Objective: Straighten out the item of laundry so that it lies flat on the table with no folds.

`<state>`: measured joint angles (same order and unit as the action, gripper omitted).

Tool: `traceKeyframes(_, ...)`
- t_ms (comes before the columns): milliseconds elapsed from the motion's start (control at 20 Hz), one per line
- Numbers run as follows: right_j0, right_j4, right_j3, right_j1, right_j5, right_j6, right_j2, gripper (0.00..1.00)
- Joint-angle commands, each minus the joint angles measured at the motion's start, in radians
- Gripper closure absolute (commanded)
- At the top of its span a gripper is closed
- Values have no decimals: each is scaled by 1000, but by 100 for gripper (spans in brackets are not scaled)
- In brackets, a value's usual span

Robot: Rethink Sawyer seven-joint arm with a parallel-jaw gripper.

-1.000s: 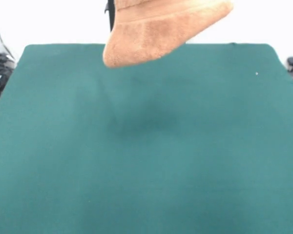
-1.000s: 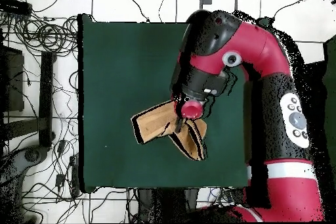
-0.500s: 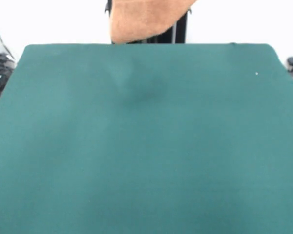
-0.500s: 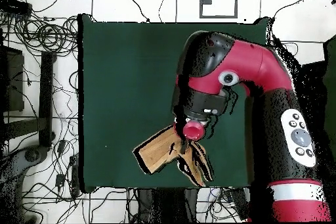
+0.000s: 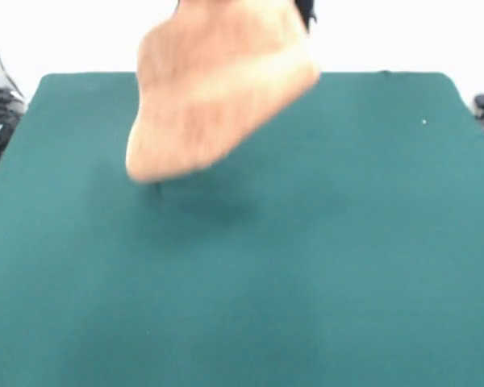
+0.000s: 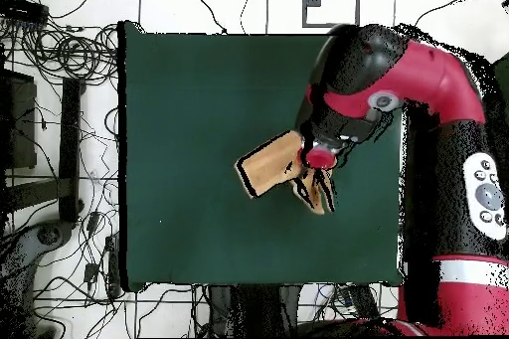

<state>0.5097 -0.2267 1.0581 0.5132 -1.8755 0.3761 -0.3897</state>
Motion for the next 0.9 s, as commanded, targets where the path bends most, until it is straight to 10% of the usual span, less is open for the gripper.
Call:
traceKeyframes(50,53,-4,-56,-87,665,-112,-175,100)
traceKeyframes(300,26,-68,-59,-69,560,-114,-123,100)
traceKeyframes(700,-35,-82,270,118,82,5,23,100)
traceKeyframes(900,-46,-30,384,171,95,90,24,100)
